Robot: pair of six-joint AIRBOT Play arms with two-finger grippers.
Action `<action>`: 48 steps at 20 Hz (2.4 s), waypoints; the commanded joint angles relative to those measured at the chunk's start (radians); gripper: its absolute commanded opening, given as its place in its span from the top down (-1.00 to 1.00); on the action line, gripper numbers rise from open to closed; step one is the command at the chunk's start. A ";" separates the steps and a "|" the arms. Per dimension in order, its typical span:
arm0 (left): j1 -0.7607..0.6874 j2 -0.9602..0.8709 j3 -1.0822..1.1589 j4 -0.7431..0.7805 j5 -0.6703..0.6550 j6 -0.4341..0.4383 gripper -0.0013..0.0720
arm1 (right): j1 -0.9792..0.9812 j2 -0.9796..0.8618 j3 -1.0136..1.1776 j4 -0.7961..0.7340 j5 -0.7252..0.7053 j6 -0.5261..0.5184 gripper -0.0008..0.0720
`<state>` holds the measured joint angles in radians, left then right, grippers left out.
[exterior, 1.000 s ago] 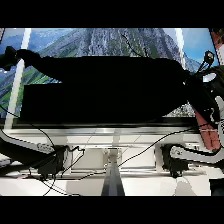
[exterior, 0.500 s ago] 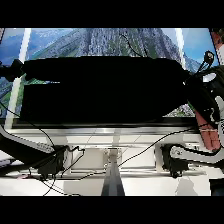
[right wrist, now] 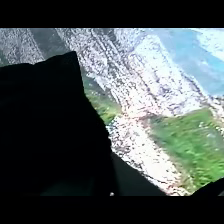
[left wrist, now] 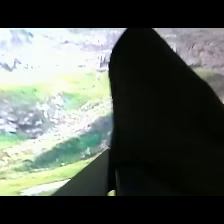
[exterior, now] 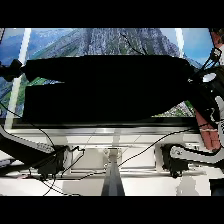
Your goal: Fold the clothes and pants, and hang the long-sleeved shirts on hangers.
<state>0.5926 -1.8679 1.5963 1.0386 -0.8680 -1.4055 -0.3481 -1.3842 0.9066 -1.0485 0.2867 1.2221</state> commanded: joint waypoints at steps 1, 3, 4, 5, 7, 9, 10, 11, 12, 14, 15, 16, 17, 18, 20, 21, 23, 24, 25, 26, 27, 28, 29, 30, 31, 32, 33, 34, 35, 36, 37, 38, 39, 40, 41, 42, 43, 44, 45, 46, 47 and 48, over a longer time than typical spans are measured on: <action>0.002 0.016 0.008 0.002 0.022 0.050 -0.40 | 0.000 0.000 0.000 -0.001 -0.014 0.000 -0.45; 0.003 0.035 0.011 0.002 0.009 0.095 -0.80 | 0.000 0.003 0.001 -0.002 -0.013 0.000 -0.63; 0.003 0.051 0.011 0.003 -0.007 0.118 -0.80 | 0.000 0.010 0.001 -0.002 -0.008 0.000 -0.63; 0.003 0.071 0.011 0.007 -0.025 0.145 -0.80 | 0.000 0.023 0.001 -0.002 0.003 0.000 -0.63; 0.003 0.130 0.011 0.040 -0.076 0.208 -0.60 | -0.002 0.063 0.011 -0.006 0.076 0.000 -0.63; 0.003 0.204 0.011 0.062 -0.143 0.271 -0.25 | -0.001 0.119 0.027 -0.046 0.190 0.000 -0.61; 0.003 0.245 0.011 0.061 -0.179 0.277 0.12 | -0.001 0.151 0.037 -0.081 0.260 0.000 -0.37; 0.003 0.285 0.011 0.061 -0.219 0.277 0.57 | -0.001 0.182 0.045 -0.124 0.325 0.000 0.06; 0.001 0.321 0.011 0.060 -0.260 0.277 0.95 | -0.003 0.216 0.047 -0.169 0.386 0.000 0.43; -0.001 0.389 0.011 0.053 -0.325 0.280 0.94 | -0.031 0.278 0.048 -0.217 0.532 0.000 0.50; -0.001 0.415 0.011 0.045 -0.352 0.280 0.94 | -0.059 0.296 0.048 -0.220 0.612 0.000 0.50; -0.001 0.440 0.011 0.031 -0.382 0.280 0.94 | -0.099 0.307 0.047 -0.219 0.713 0.001 0.51; -0.001 0.460 0.008 0.015 -0.404 0.280 0.94 | -0.138 0.310 0.040 -0.210 0.810 0.001 0.51; -0.003 0.475 0.008 0.008 -0.417 0.280 0.94 | -0.182 0.310 0.022 -0.201 0.909 0.000 0.52; -0.013 0.494 0.003 -0.004 -0.420 0.280 0.94 | -0.253 0.316 -0.043 -0.185 1.015 0.000 0.52; -0.024 0.504 -0.006 -0.005 -0.421 0.280 0.94 | -0.284 0.327 -0.087 -0.161 1.018 0.000 0.55; -0.039 0.522 -0.036 -0.003 -0.422 0.280 0.94 | -0.320 0.347 -0.171 -0.090 0.967 0.000 0.55; -0.045 0.530 -0.057 0.014 -0.427 0.281 0.94 | -0.332 0.355 -0.214 -0.046 0.926 0.001 0.55; -0.046 0.538 -0.079 0.050 -0.438 0.280 0.94 | -0.331 0.362 -0.255 -0.011 0.874 0.015 0.55; -0.046 0.548 -0.112 0.094 -0.447 0.280 0.94 | -0.331 0.368 -0.291 0.009 0.815 0.049 0.55; -0.044 0.561 -0.151 0.136 -0.447 0.280 0.94 | -0.331 0.376 -0.327 0.020 0.750 0.094 0.55; -0.038 0.574 -0.200 0.154 -0.445 0.280 0.94 | -0.331 0.383 -0.353 0.021 0.697 0.126 0.55; -0.025 0.581 -0.253 0.154 -0.443 0.280 0.94 | -0.331 0.389 -0.375 0.021 0.645 0.138 0.55; -0.011 0.579 -0.301 0.154 -0.446 0.280 0.94 | -0.331 0.388 -0.383 0.021 0.607 0.138 0.53; 0.002 0.579 -0.340 0.155 -0.446 0.280 0.93 | -0.331 0.386 -0.386 0.025 0.581 0.139 0.10; 0.016 0.579 -0.370 0.155 -0.446 0.280 0.70 | -0.331 0.387 -0.385 0.030 0.574 0.139 -0.25; 0.032 0.579 -0.391 0.155 -0.447 0.280 -0.16 | -0.331 0.387 -0.385 0.029 0.564 0.139 -0.34; 0.046 0.579 -0.396 0.157 -0.449 0.277 -0.74 | -0.331 0.387 -0.385 0.023 0.556 0.139 -0.34; 0.063 0.580 -0.396 0.167 -0.455 0.268 -0.75 | -0.331 0.386 -0.385 0.022 0.540 0.142 -0.35; 0.083 0.580 -0.396 0.192 -0.467 0.261 -0.75 | -0.331 0.386 -0.385 0.022 0.512 0.163 -0.35; 0.106 0.580 -0.396 0.238 -0.488 0.240 -0.75 | -0.331 0.386 -0.386 0.023 0.478 0.193 -0.35; 0.134 0.580 -0.396 0.299 -0.512 0.214 -0.75 | -0.330 0.383 -0.386 0.028 0.441 0.229 -0.35; 0.164 0.580 -0.399 0.345 -0.529 0.194 -0.75 | -0.330 0.371 -0.385 0.048 0.415 0.257 -0.35; 0.203 0.580 -0.408 0.364 -0.539 0.167 -0.75 | -0.330 0.349 -0.385 0.079 0.405 0.261 -0.35; 0.240 0.580 -0.427 0.356 -0.539 0.140 -0.75 | -0.330 0.322 -0.385 0.114 0.410 0.261 -0.35; 0.280 0.580 -0.457 0.323 -0.539 0.122 -0.75 | -0.330 0.291 -0.385 0.151 0.416 0.259 -0.35; 0.314 0.580 -0.492 0.282 -0.536 0.126 -0.75 | -0.330 0.266 -0.385 0.187 0.420 0.248 -0.35; 0.341 0.580 -0.528 0.261 -0.526 0.127 -0.75 | -0.330 0.246 -0.385 0.220 0.420 0.216 -0.35; 0.363 0.580 -0.565 0.262 -0.518 0.130 -0.75 | -0.330 0.237 -0.385 0.242 0.420 0.174 -0.34; 0.381 0.580 -0.597 0.262 -0.511 0.142 -0.75 | -0.330 0.234 -0.385 0.257 0.418 0.141 -0.17; 0.397 0.580 -0.623 0.261 -0.500 0.154 -0.75 | -0.330 0.235 -0.385 0.269 0.411 0.121 0.31; 0.411 0.580 -0.640 0.261 -0.497 0.166 -0.75 | -0.330 0.238 -0.385 0.269 0.400 0.116 0.64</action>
<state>0.9474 -1.2884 1.0245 1.3113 -1.3834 -1.2564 -0.6788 -1.1297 0.5213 -0.8356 0.7074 1.3960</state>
